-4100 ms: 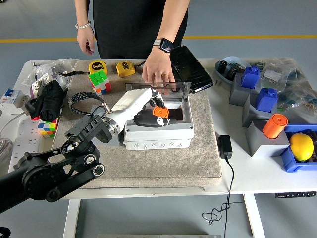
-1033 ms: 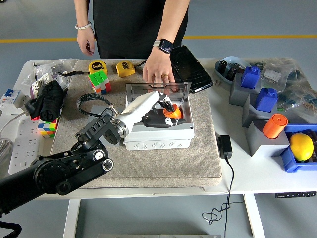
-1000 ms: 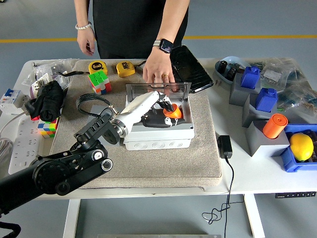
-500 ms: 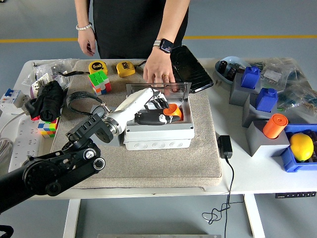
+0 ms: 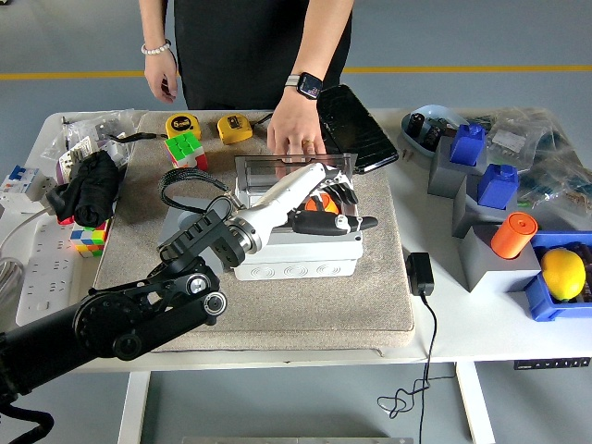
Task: Fetch the battery,place it into the box,close the lid of the box
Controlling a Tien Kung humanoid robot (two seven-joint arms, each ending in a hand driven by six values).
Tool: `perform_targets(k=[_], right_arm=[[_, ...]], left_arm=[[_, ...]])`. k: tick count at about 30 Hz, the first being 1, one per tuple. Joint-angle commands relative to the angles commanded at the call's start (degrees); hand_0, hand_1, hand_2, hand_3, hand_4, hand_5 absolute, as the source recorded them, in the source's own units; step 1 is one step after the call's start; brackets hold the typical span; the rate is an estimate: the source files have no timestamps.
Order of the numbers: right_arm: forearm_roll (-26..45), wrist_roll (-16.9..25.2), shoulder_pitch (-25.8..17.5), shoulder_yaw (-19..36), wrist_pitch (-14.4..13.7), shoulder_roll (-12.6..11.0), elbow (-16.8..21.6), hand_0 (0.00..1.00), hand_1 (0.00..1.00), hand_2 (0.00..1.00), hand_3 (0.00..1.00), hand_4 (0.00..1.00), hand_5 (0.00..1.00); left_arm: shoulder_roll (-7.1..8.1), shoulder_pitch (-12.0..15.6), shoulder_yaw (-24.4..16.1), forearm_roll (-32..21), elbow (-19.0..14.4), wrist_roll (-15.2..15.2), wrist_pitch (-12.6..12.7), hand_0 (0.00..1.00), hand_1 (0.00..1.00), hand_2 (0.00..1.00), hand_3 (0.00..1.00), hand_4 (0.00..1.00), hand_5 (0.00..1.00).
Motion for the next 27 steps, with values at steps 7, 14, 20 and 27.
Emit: perform_targets(k=[7, 14, 20, 27], right_arm=[[-0.06, 0.00, 0.07, -0.22, 0.01, -0.01, 0.13, 0.713, 0.672, 0.675, 0.632, 0.994, 0.570], [-0.10, -0.02, 0.04, -0.14, 0.00, -0.04, 0.13, 0.711, 0.671, 0.675, 0.631, 0.994, 0.569], [-0.37, -0.01, 0.04, 0.09, -0.01, -0.05, 0.29, 0.711, 0.670, 0.675, 0.631, 0.993, 0.569], [-0.36, -0.03, -0.11, 0.05, 0.03, 0.05, 0.27, 0.711, 0.670, 0.675, 0.631, 0.993, 0.569]], left_arm=[[-1.08, -0.37, 0.52, -1.37, 1.99, -2.05, 1.03, 0.660, 0.634, 0.569, 0.505, 0.998, 0.588], [-0.75, -0.31, 1.70, -1.92, 4.40, -2.38, 1.09, 0.662, 0.636, 0.569, 0.504, 0.998, 0.586], [0.31, 0.41, 0.67, -1.44, 4.11, -2.28, 1.09, 0.652, 0.625, 0.567, 0.500, 0.997, 0.581], [2.56, 1.76, -3.75, -0.97, -2.27, -1.91, 0.82, 0.573, 0.593, 0.558, 0.497, 0.995, 0.580]])
